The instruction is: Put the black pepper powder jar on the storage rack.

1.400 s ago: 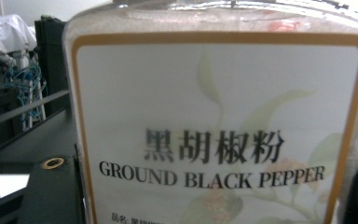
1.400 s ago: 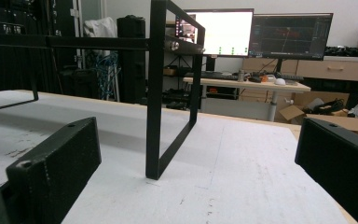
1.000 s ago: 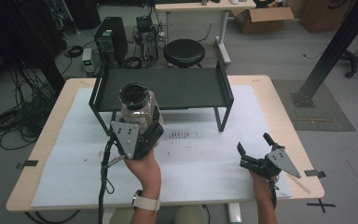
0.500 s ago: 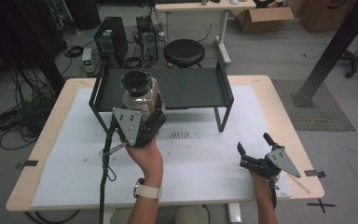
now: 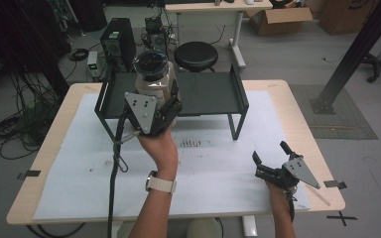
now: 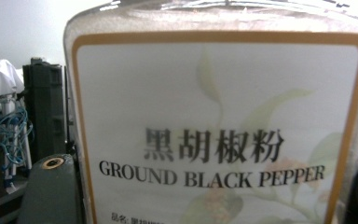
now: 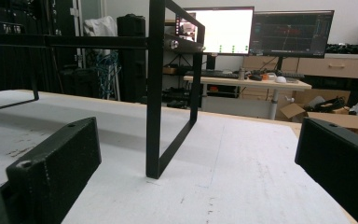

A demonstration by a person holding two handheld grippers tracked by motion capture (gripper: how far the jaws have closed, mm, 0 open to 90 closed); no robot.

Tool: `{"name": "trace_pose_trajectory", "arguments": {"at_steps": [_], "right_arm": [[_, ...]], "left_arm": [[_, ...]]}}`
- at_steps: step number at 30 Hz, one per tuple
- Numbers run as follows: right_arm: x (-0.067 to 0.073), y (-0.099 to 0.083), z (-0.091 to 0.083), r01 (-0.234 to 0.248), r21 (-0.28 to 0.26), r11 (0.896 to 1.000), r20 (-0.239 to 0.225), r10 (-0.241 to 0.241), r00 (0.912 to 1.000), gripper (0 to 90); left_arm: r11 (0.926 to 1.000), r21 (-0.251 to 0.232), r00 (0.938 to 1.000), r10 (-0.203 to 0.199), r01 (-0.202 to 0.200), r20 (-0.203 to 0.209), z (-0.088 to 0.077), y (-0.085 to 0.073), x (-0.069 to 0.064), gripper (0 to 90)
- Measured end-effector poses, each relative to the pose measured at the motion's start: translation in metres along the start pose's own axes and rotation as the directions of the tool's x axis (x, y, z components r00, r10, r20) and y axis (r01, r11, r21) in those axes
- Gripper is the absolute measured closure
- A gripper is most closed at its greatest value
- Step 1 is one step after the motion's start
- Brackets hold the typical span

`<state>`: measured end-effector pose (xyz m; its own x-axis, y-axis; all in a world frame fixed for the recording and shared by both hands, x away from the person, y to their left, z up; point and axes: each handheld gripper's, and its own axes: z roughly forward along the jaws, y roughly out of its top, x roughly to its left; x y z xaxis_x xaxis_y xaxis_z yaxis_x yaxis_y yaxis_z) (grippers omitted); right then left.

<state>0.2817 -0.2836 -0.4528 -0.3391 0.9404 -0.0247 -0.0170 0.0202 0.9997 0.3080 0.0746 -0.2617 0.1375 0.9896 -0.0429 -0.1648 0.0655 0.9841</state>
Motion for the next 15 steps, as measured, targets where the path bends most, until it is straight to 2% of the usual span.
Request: {"name": "trace_pose_trajectory", "arguments": {"at_steps": [9, 15], "right_arm": [[0.000, 0.000, 0.000, 0.001, 0.001, 1.000, 0.000, -0.001, 1.0000, 0.0], [0.000, 0.000, 0.000, 0.003, 0.001, 1.000, 0.001, -0.003, 1.0000, 0.0]], "left_arm": [[0.9999, 0.010, 1.0000, 0.000, 0.000, 0.004, 0.024, -0.001, -0.006, 25.2], [0.9998, 0.021, 1.0000, -0.003, 0.004, -0.007, 0.046, -0.003, -0.008, 25.2]]}}
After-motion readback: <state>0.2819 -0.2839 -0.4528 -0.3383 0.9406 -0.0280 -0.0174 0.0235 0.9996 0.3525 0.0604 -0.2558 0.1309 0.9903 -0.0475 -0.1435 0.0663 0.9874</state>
